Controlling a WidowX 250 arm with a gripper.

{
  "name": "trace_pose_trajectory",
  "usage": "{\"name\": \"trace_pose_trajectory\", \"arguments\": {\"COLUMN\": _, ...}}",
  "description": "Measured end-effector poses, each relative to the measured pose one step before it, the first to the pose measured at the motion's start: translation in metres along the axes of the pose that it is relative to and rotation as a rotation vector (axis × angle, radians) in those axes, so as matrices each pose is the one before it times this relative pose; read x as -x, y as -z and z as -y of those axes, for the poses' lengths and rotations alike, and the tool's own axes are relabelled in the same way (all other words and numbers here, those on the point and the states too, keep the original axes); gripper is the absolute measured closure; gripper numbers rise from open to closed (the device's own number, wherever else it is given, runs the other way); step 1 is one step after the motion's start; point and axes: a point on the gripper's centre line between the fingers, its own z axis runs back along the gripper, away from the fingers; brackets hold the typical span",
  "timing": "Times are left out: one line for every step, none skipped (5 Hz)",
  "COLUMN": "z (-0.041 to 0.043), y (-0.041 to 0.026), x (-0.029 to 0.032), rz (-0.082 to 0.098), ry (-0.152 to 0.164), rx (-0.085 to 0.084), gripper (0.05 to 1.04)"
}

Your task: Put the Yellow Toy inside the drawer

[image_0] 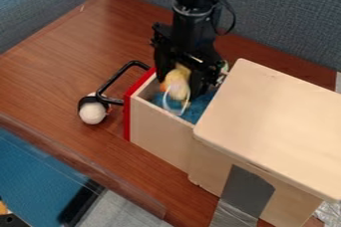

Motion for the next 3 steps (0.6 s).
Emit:
{"name": "trace_pose_trajectory", "arguments": {"z": 0.00493, "y": -0.00111, "x": -0.00021, "rz": -0.0016, "ry": 0.0141, "rx": 0.0369, "gripper": 0.079}}
{"name": "trace_pose_trajectory", "arguments": {"z": 0.00136, "y": -0.00804, "x": -0.00124, "rz": 0.0156, "ry": -0.0057, "rx": 0.0013, "gripper": 0.083}}
{"name": "trace_pose_trajectory", "arguments": {"z": -0.0019, "y": -0.0173, "x": -0.00251, "rz": 0.0387, "ry": -0.0057, "rx": -0.0116, "gripper": 0.083}}
